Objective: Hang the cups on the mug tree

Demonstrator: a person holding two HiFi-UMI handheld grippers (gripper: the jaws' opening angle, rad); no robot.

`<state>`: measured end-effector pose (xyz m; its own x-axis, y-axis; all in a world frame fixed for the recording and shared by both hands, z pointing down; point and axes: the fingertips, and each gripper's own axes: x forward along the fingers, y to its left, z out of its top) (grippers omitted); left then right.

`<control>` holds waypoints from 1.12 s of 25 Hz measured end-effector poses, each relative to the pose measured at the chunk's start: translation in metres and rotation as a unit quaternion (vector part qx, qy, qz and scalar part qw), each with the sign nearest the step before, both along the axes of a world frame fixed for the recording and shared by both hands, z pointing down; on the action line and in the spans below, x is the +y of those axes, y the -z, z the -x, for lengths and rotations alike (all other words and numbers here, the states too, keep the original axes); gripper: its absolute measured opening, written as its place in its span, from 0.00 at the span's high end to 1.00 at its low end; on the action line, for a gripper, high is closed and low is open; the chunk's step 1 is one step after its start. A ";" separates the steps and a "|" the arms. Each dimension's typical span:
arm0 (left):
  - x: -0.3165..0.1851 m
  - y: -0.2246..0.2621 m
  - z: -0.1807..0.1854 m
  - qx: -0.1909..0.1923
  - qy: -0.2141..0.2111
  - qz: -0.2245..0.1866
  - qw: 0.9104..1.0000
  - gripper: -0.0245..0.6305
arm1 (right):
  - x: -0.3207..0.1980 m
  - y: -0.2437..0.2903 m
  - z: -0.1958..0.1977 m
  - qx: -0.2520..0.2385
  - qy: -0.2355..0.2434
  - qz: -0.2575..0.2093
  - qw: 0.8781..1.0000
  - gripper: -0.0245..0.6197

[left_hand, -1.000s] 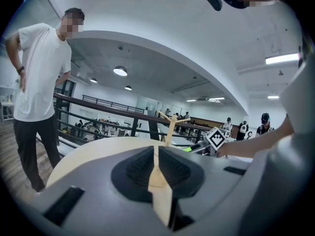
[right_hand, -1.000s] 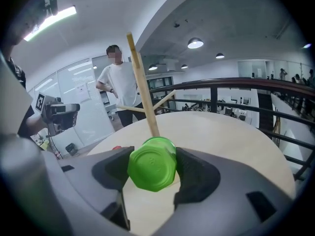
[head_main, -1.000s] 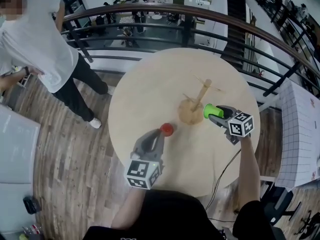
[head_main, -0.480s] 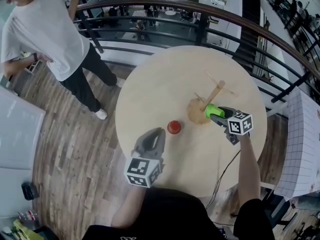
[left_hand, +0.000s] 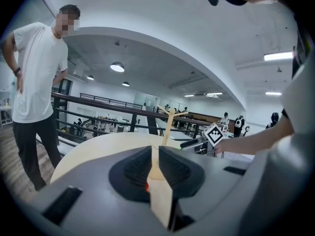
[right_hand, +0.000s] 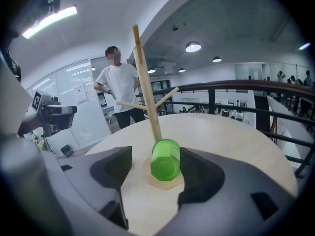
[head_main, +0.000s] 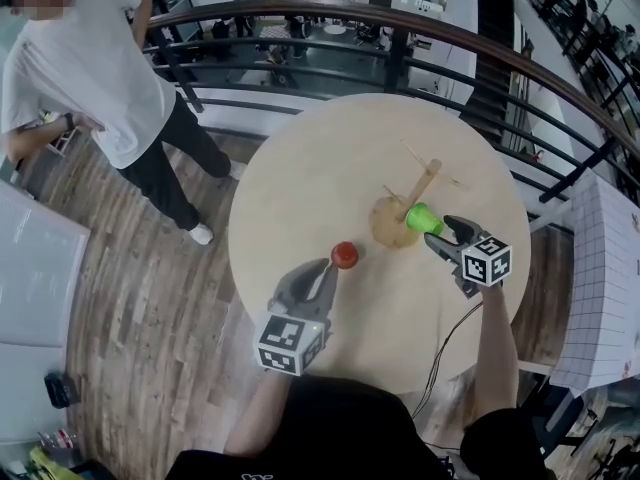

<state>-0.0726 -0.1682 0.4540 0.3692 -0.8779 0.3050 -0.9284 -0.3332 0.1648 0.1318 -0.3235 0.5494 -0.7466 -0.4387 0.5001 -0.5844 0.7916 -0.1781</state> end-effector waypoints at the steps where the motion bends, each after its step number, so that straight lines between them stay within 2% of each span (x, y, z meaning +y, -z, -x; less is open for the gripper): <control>1: 0.000 0.001 -0.001 -0.010 -0.004 -0.004 1.000 0.91 | 0.004 0.010 -0.003 -0.002 -0.006 -0.019 1.000 0.49; 4: 0.002 0.007 -0.010 -0.042 -0.026 -0.018 0.999 0.91 | 0.024 0.049 -0.010 0.001 -0.019 -0.094 0.995 0.49; 7: 0.004 0.007 -0.019 -0.046 -0.041 -0.019 0.998 0.91 | 0.058 0.089 -0.007 -0.009 -0.019 -0.156 0.988 0.51; 10: 0.005 0.006 -0.028 -0.063 -0.056 -0.021 0.996 0.91 | 0.091 0.118 0.001 -0.023 -0.032 -0.202 0.979 0.58; 12: 0.004 0.003 -0.036 -0.082 -0.077 -0.021 0.993 0.91 | 0.113 0.127 0.006 -0.027 -0.046 -0.219 0.974 0.67; 15: 0.000 -0.012 -0.044 -0.132 -0.118 -0.005 0.984 0.91 | 0.142 0.128 0.012 -0.020 -0.078 -0.230 0.970 0.78; 18: -0.005 -0.038 -0.039 -0.174 -0.133 0.016 0.976 0.90 | 0.157 0.118 0.016 -0.032 -0.125 -0.219 0.967 0.88; 20: -0.009 -0.052 -0.041 -0.197 -0.148 0.021 0.969 0.82 | 0.164 0.115 0.014 -0.063 -0.146 -0.204 0.966 0.92; 21: -0.010 -0.058 -0.043 -0.215 -0.160 0.024 0.963 0.76 | 0.167 0.114 0.013 -0.075 -0.152 -0.197 0.966 0.93; 24: -0.013 -0.081 -0.044 -0.261 -0.195 0.039 0.945 0.68 | 0.176 0.111 0.016 -0.074 -0.155 -0.189 0.967 0.93; 28: -0.031 -0.122 -0.038 -0.297 -0.227 0.076 0.924 0.61 | 0.185 0.111 0.015 -0.061 -0.158 -0.195 0.966 0.93</control>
<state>-0.0342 -0.1994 0.5760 0.4176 -0.6039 0.6789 -0.6399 -0.7259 -0.2521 0.1171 -0.1387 0.4388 -0.5877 -0.7914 0.1681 -0.8012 0.5982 0.0145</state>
